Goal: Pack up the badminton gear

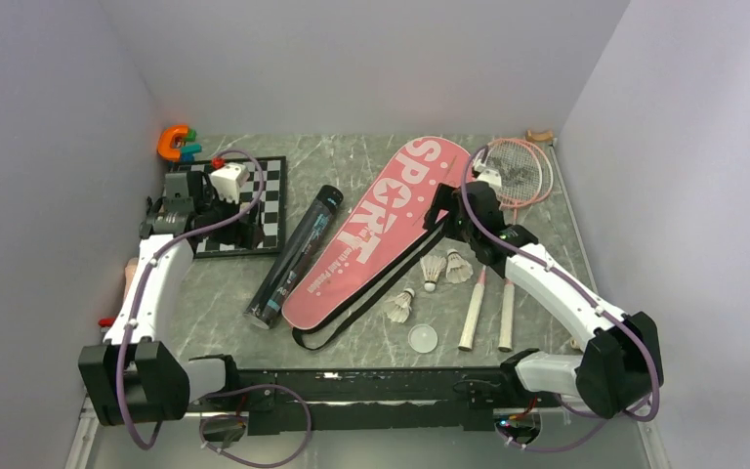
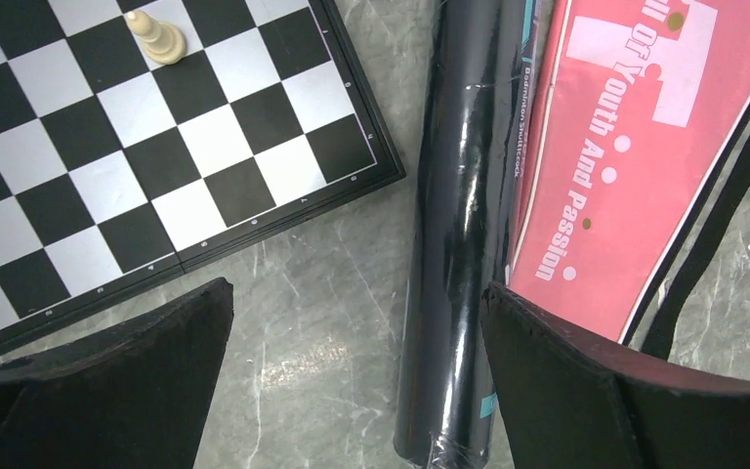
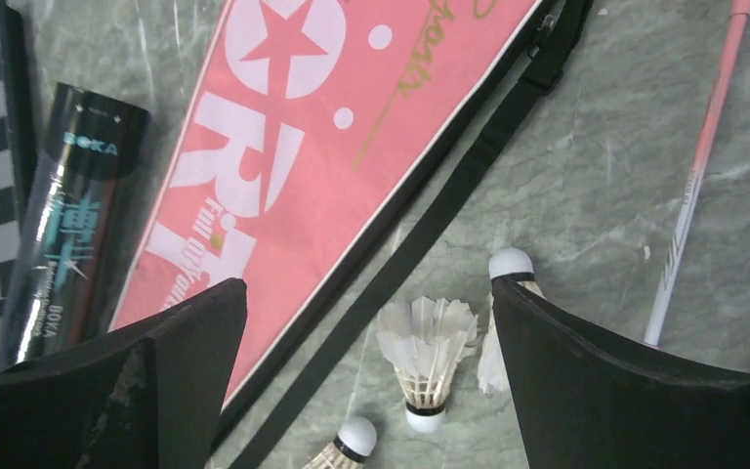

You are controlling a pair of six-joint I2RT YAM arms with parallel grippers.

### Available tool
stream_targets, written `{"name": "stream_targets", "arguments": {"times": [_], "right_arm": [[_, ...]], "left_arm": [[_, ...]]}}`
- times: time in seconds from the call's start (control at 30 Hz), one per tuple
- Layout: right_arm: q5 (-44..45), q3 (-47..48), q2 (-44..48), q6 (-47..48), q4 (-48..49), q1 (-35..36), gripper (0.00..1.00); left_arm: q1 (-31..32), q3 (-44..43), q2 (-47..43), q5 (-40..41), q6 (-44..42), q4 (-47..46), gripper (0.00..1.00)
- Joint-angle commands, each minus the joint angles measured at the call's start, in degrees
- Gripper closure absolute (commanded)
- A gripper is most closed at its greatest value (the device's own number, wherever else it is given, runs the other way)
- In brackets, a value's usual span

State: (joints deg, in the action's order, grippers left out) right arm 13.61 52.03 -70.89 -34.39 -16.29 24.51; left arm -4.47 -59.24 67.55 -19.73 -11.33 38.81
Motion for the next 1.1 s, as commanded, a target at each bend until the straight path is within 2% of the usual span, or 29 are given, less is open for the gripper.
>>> {"name": "stream_targets", "arguments": {"times": [0.0, 0.1, 0.43, 0.67, 1.07], "right_arm": [[5.4, 1.1, 0.6, 2.6, -2.3, 1.8, 0.0], [6.5, 1.2, -0.2, 3.6, -3.3, 2.6, 0.0], [8.6, 0.6, 2.8, 5.9, -5.5, 3.0, 0.0], [8.6, -1.3, 5.8, 5.7, -6.7, 3.0, 0.0], [8.2, -2.5, 7.0, 4.3, -7.5, 3.1, 0.0]], "left_arm": [[1.1, -4.1, 2.7, -0.3, -1.5, 1.5, 0.01], [2.2, -5.3, 4.9, -2.9, -4.2, 3.2, 0.01], [12.2, -8.2, 15.8, 5.4, -2.3, -0.3, 0.01], [14.5, -12.1, 23.8, 7.5, -2.4, -1.6, 0.01], [19.7, -13.2, 32.0, 9.0, -4.7, -5.1, 0.01]]}}
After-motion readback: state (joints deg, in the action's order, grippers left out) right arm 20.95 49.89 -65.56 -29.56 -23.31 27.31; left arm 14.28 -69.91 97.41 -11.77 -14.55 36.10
